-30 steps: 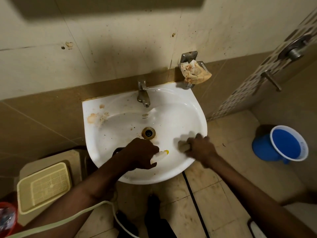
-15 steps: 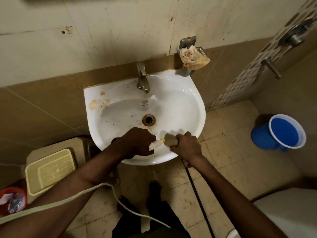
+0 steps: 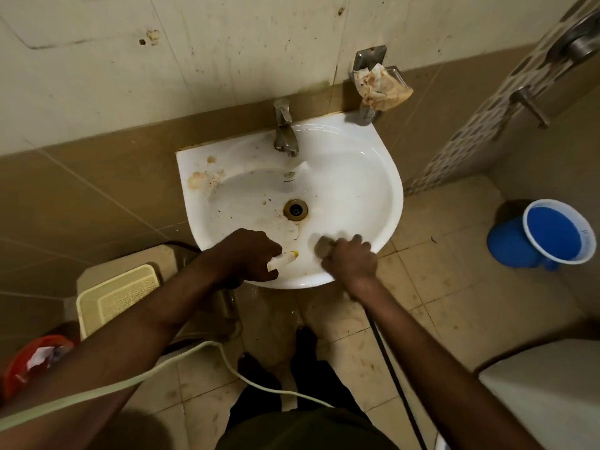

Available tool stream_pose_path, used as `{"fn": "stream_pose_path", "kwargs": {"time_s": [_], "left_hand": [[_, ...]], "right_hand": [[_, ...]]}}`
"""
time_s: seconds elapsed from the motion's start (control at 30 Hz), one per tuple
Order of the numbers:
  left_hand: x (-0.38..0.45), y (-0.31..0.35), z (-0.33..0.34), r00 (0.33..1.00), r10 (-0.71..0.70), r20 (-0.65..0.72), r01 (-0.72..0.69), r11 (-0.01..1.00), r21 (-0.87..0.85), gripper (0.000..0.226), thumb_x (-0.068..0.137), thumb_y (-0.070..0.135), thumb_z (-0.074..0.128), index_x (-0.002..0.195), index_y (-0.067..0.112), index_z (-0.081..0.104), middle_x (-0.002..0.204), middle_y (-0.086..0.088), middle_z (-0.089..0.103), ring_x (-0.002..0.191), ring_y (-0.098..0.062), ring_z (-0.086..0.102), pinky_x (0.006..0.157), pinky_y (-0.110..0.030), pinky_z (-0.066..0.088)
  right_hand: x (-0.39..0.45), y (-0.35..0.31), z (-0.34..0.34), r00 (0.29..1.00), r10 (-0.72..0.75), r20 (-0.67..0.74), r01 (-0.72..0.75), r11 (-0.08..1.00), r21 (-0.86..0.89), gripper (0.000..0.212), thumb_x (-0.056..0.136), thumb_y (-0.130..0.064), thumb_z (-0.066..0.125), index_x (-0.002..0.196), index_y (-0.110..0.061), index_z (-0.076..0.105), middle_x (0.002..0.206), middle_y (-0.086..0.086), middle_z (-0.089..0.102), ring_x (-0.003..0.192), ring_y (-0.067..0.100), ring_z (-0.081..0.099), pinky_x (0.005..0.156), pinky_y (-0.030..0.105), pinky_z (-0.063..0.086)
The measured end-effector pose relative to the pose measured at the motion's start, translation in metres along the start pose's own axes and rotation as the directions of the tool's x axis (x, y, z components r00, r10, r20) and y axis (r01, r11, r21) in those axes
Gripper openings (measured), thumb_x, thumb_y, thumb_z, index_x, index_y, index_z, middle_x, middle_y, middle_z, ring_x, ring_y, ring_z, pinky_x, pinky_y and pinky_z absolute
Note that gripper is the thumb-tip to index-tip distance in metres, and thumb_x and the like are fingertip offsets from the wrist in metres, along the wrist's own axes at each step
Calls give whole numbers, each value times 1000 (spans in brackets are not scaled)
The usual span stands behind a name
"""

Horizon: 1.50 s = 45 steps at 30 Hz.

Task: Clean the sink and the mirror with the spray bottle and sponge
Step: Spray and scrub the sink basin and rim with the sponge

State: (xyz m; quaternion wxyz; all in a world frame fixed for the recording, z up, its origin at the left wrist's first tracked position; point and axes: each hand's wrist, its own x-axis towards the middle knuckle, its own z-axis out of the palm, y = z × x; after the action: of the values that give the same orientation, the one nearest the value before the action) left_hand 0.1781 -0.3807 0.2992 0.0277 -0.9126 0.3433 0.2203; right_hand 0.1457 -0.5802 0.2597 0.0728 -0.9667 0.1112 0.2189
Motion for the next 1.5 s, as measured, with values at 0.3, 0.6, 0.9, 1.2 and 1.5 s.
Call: {"fn": "stream_pose_path", "kwargs": {"time_s": [0.3,0.6,0.9,1.2,1.5], "left_hand": [[-29,-19,5,996,-33,83,35,999,-23,38,87,43,54,117,20,59,106,-3,67,98,-21,61,71,-26,38],[-52,-29,12,985,20,169,-8,997,-71,30,87,39,57,110,22,63,103,-1,68,93,-18,62,62,-20,34],[-70,-62,15,968,-102,230,130,986,-110,27,87,33,57,110,19,62,109,-1,66,101,-20,60,83,-29,46],[-81,-76,24,971,-114,212,153,973,-175,24,89,33,58,108,20,63,108,1,66,98,-17,61,82,-27,45],[-83,-78,21,956,-102,273,166,961,-222,29,86,31,63,113,20,64,112,0,65,102,-17,61,90,-30,47]], "right_hand": [[0,-58,17,968,-106,229,102,994,27,47,87,-44,52,121,-12,55,121,11,54,111,29,53,86,34,43],[15,0,1,998,17,52,-11,993,-121,48,84,-49,57,115,-13,59,116,12,55,106,30,53,83,35,44],[4,-13,6,763,-578,290,545,816,192,50,77,-38,65,124,-22,56,107,5,51,98,22,48,77,33,44],[-28,-60,49,662,-748,43,746,663,55,45,84,-27,64,127,-22,53,115,10,50,102,30,46,74,33,38],[-22,-4,22,755,-639,150,652,755,-66,53,82,-29,67,132,-31,49,122,5,49,103,28,46,76,33,41]]}}
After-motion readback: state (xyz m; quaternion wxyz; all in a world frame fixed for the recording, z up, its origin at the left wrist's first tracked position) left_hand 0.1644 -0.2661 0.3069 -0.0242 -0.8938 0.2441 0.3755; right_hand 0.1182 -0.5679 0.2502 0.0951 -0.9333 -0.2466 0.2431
